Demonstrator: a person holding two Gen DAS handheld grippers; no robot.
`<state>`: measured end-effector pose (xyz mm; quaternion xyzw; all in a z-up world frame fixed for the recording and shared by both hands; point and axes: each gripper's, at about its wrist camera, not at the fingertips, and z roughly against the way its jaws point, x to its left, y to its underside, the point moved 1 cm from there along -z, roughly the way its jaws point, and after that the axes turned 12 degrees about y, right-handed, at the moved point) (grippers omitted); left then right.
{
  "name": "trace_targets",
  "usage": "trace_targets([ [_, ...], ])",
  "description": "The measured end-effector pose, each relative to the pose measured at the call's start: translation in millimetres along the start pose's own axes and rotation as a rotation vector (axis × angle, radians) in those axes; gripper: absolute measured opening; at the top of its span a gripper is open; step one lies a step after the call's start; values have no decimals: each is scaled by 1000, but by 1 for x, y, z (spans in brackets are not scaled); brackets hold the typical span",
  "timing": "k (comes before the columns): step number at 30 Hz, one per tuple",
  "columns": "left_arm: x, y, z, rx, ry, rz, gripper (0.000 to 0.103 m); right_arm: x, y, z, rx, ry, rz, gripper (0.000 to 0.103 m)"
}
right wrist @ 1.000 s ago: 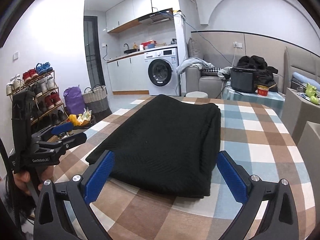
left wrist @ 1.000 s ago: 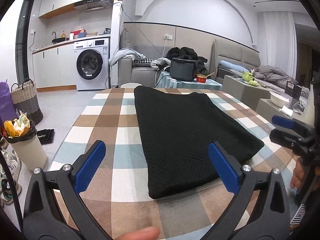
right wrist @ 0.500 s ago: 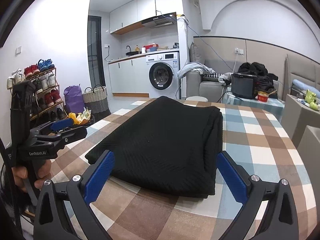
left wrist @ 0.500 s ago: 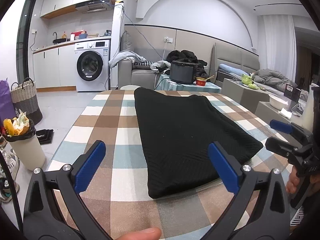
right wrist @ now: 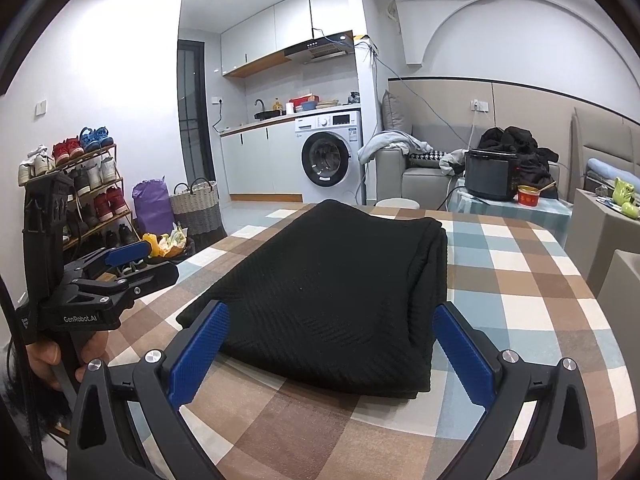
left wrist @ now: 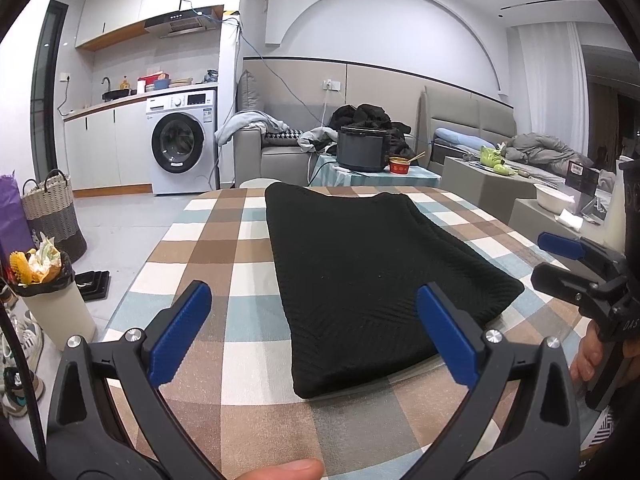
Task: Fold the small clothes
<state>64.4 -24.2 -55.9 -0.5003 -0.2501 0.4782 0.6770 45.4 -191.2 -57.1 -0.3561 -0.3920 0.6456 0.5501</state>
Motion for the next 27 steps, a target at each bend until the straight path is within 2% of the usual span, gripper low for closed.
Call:
trace_targets([
  [27,6,0,-4,14,9,19,102,-1,0,-1,4,-3,-1,103],
])
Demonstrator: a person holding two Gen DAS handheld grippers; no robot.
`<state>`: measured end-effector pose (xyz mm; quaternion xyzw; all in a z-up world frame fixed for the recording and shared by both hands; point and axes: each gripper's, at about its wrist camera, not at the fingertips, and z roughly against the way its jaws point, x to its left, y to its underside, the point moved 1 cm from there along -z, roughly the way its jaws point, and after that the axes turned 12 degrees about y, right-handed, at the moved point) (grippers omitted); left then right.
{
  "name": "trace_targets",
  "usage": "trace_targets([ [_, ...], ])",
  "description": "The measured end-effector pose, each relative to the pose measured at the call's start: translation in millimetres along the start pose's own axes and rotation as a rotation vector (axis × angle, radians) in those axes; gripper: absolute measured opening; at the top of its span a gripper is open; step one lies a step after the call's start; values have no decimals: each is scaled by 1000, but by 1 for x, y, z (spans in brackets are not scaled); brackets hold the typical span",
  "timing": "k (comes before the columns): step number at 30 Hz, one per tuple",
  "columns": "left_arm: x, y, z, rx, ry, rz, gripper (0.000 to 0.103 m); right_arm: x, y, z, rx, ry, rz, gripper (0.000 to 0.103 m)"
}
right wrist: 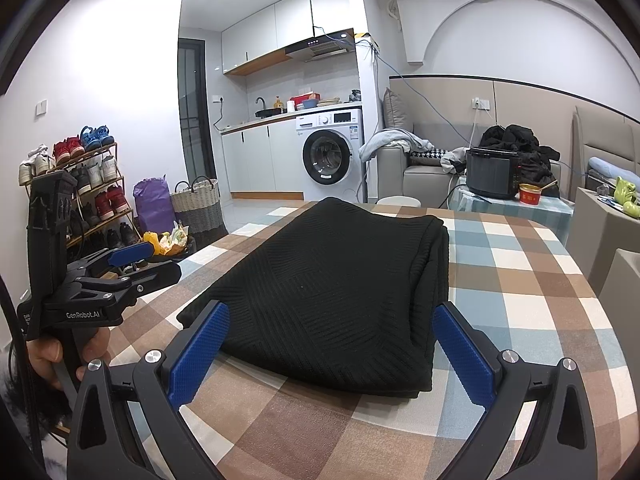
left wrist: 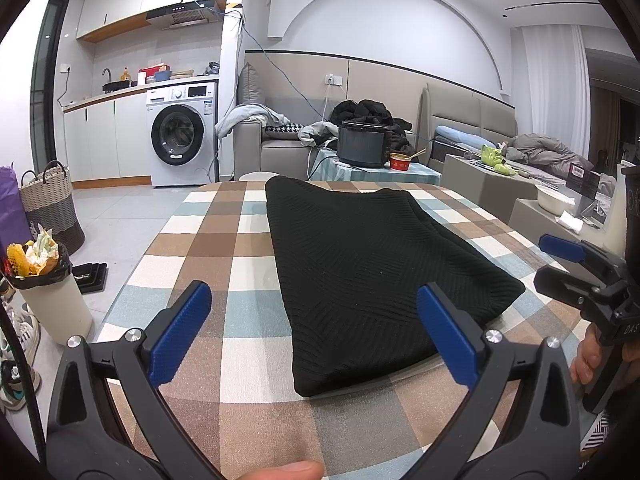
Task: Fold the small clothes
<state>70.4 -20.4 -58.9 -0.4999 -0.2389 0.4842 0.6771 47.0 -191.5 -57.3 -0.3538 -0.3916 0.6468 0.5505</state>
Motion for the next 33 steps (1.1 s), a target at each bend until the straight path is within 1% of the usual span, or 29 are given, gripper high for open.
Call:
trace_targets([
  [33,0,1,-2,0,2,-3,102,1,0,0,0,0,0,103],
])
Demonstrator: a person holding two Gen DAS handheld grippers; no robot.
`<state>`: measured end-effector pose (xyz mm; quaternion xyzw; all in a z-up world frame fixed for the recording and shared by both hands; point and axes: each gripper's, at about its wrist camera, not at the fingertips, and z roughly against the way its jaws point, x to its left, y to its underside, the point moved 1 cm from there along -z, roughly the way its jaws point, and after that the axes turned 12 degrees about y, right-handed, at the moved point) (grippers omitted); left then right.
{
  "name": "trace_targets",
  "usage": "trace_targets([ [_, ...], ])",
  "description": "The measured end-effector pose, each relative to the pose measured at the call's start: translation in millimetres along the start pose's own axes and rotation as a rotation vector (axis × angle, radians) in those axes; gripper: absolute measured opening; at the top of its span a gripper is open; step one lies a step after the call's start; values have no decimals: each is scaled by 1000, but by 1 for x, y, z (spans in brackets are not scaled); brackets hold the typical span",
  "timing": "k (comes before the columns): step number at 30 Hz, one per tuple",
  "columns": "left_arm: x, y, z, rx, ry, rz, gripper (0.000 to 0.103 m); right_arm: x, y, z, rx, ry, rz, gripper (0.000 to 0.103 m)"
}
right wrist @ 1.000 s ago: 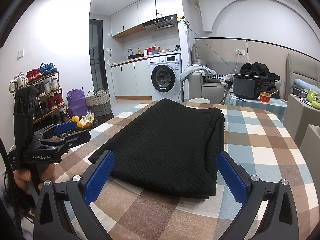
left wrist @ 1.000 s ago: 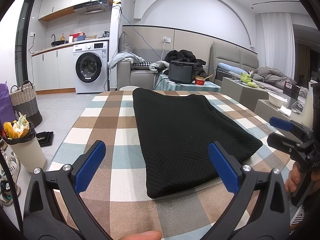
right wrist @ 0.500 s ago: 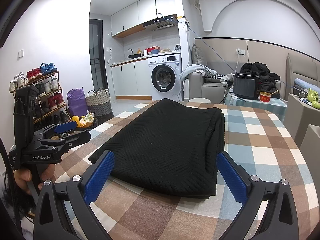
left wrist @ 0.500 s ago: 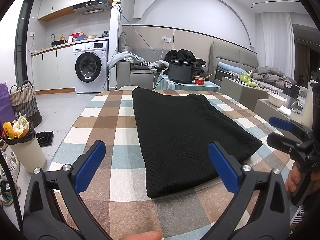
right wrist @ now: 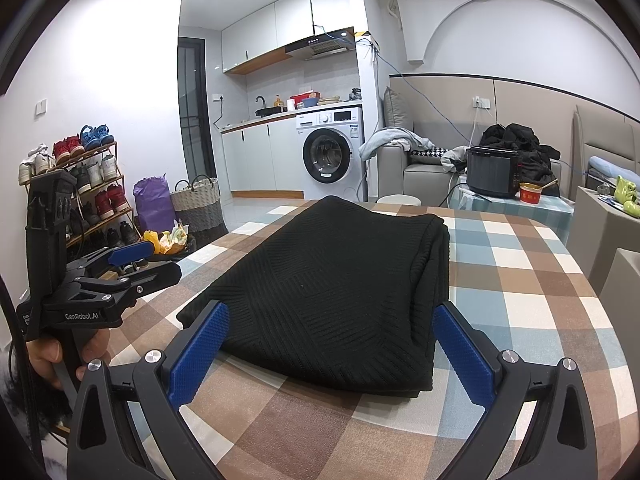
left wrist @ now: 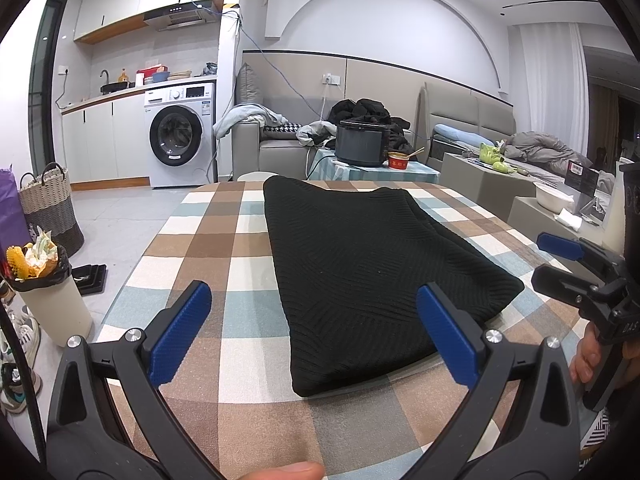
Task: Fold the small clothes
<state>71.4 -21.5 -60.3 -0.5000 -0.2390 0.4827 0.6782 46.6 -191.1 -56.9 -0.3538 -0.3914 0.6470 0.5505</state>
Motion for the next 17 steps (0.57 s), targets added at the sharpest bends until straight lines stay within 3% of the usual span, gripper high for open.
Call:
trace_targets([
  [17,5,3,0,-1,-18,4,102,0,0,0,1,1,1,103],
])
